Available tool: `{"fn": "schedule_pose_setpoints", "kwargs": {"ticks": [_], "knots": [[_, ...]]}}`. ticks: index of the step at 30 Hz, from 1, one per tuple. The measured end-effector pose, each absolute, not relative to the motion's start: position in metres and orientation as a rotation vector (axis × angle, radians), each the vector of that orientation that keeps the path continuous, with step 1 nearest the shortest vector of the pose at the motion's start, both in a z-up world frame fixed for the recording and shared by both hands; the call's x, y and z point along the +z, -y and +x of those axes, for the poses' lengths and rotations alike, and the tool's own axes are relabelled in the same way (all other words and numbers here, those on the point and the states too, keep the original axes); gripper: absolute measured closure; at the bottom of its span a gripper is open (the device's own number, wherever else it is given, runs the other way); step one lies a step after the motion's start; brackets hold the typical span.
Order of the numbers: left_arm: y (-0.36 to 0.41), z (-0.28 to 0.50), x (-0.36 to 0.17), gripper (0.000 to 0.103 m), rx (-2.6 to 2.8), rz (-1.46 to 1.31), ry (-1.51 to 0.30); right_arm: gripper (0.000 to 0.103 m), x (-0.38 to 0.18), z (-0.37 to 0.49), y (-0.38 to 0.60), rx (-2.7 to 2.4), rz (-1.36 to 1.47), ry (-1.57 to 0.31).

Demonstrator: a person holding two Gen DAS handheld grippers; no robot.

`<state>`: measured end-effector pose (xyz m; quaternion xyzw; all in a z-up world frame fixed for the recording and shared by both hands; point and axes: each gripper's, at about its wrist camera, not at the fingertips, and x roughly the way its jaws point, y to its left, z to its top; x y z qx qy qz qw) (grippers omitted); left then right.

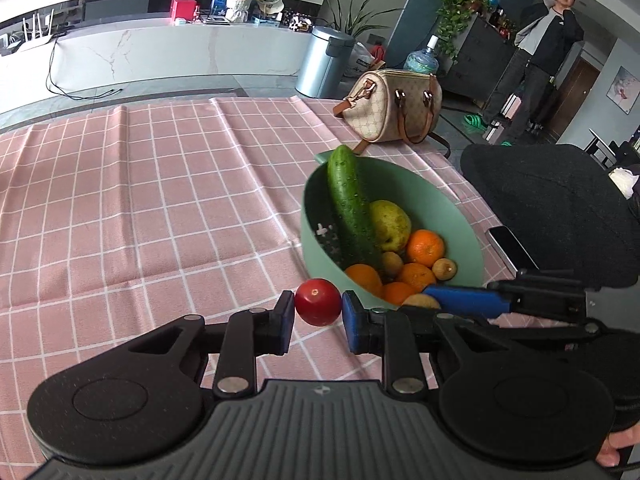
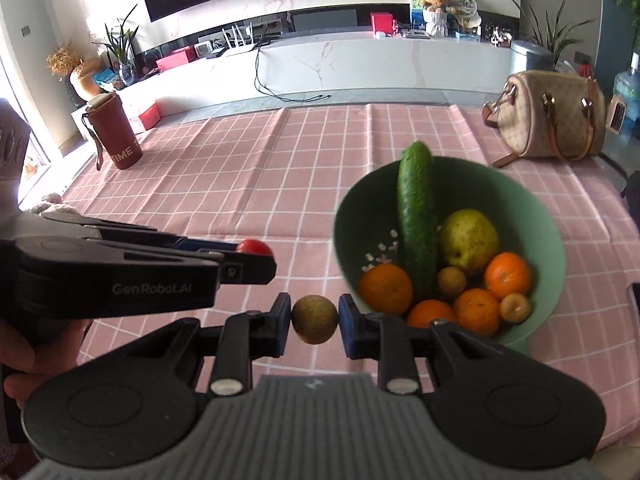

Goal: Organize fruits
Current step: 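Lower the tomato and kiwi into the green colander and open both grippers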

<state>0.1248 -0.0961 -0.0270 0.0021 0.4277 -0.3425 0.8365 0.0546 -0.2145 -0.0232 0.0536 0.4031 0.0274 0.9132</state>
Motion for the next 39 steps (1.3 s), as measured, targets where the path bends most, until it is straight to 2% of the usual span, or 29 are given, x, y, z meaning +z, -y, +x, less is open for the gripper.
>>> {"fn": "schedule_pose_setpoints", "kwargs": {"ticks": [7,18,39], "knots": [[0.149,0.114,-0.020,0.075,-0.812,0.059,-0.935,0.081,-0.009,0.050,0.273,0.058,-0.050,-0.855],[0.229,0.107,-0.033,0.075,-0.873,0.253,-0.949,0.082,-0.023,0.060,0.331,0.170,-0.238,-0.898],[0.244,0.142,-0.060,0.075,-0.846,0.242,-1.032,0.082,-0.051,0.092,0.357,0.381,-0.283,-0.855]]}}
